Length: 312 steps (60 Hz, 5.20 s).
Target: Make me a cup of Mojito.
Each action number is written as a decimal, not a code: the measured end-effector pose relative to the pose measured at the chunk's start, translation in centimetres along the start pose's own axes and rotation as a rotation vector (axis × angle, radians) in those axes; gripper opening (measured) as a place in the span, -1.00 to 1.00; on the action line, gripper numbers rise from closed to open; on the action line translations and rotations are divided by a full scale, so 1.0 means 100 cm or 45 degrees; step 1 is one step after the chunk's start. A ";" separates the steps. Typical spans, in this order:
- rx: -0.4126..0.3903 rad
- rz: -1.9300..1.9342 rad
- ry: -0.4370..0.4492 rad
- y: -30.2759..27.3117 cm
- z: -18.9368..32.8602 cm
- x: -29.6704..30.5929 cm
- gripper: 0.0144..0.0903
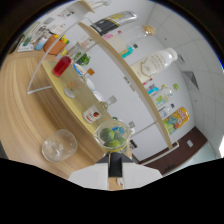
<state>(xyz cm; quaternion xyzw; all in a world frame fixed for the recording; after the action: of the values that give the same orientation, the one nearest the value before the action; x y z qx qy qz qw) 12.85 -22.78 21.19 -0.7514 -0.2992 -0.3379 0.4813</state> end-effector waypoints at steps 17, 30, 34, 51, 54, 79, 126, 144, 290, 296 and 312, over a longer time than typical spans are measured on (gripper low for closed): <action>0.176 -0.648 0.049 -0.018 0.007 -0.010 -0.97; 0.308 -1.015 0.042 -0.029 0.009 -0.025 -0.96; 0.328 -1.076 0.044 -0.032 0.010 -0.029 -0.97; 0.338 -0.977 0.015 -0.027 0.012 -0.027 -0.97; 0.323 -0.860 0.001 -0.026 0.008 -0.020 -0.97; 0.024 0.723 -0.244 0.075 0.013 0.037 -0.96; -0.427 1.145 -0.570 0.236 0.056 -0.087 -0.91; -0.374 1.186 -0.381 0.222 0.040 -0.040 0.85; -0.073 1.170 -0.241 -0.028 0.026 -0.010 -0.50; -0.139 1.144 -0.207 0.005 0.024 -0.013 -0.49; -0.170 0.511 -0.077 0.042 0.030 -0.015 -0.50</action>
<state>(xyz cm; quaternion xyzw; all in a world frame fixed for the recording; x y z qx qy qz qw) 15.87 -21.64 16.92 -0.8361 -0.1347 -0.2315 0.4788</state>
